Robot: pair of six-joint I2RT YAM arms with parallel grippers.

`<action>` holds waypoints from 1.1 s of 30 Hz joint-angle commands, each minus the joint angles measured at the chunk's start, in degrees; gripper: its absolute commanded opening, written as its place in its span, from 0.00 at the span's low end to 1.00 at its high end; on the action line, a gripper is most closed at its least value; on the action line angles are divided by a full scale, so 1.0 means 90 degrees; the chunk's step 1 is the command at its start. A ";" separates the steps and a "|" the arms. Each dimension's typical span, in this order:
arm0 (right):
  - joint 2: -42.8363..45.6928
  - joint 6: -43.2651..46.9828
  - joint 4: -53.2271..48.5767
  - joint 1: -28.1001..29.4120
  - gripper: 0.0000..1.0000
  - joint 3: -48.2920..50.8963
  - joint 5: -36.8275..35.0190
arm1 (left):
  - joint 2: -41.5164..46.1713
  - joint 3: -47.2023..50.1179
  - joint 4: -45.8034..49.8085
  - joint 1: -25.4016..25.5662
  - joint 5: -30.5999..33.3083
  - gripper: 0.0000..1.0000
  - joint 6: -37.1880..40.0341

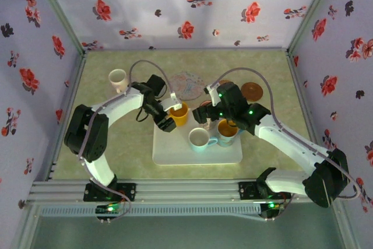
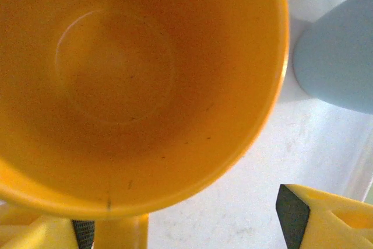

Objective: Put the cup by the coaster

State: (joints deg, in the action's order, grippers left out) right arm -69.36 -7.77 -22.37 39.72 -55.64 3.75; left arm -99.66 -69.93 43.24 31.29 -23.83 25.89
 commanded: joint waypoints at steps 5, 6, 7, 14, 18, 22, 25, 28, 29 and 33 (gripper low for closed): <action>-0.0071 -0.0074 0.0197 -0.0029 0.99 -0.0157 -0.0103 | 0.0350 0.0399 -0.0931 0.0155 0.0417 0.81 -0.0633; -0.0058 -0.0088 0.0208 -0.0030 0.99 -0.0133 -0.0104 | 0.0357 0.0438 -0.1013 0.0181 0.0510 0.81 -0.0684; -0.0043 -0.0093 0.0228 -0.0029 0.99 -0.0103 -0.0113 | 0.0350 0.0472 -0.1077 0.0204 0.0580 0.82 -0.0739; -0.0013 -0.0093 0.0292 -0.0039 0.99 -0.0018 -0.0121 | 0.0275 0.0693 -0.1327 0.0292 0.0844 0.81 -0.0890; 0.0054 -0.0096 0.0310 -0.0041 0.99 0.0046 -0.0145 | 0.0272 0.0824 -0.1476 0.0366 0.0911 0.79 -0.0906; 0.0125 -0.0094 0.0376 -0.0048 0.99 0.0146 -0.0165 | 0.0278 0.0901 -0.1615 0.0386 0.0993 0.76 -0.0999; 0.0121 -0.0079 0.0363 -0.0058 0.99 0.0166 -0.0172 | 0.0254 0.0972 -0.1766 0.0381 0.1028 0.73 -0.1063; 0.0142 -0.0059 0.0347 -0.0068 0.99 0.0166 -0.0182 | 0.0118 0.0853 -0.1706 0.0391 0.1105 0.69 -0.1097; 0.0152 -0.0048 0.0342 -0.0068 0.99 0.0166 -0.0188 | 0.0083 0.0821 -0.1692 0.0391 0.1124 0.67 -0.1099; 0.0178 -0.0035 0.0370 -0.0093 0.99 0.0188 -0.0202 | 0.0038 0.0783 -0.1662 0.0392 0.1132 0.59 -0.1072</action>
State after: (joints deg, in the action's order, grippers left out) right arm -69.25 -7.77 -20.84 39.35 -54.85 3.14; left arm -98.54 -62.04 28.47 34.39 -14.39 16.49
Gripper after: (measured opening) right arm 0.993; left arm 0.602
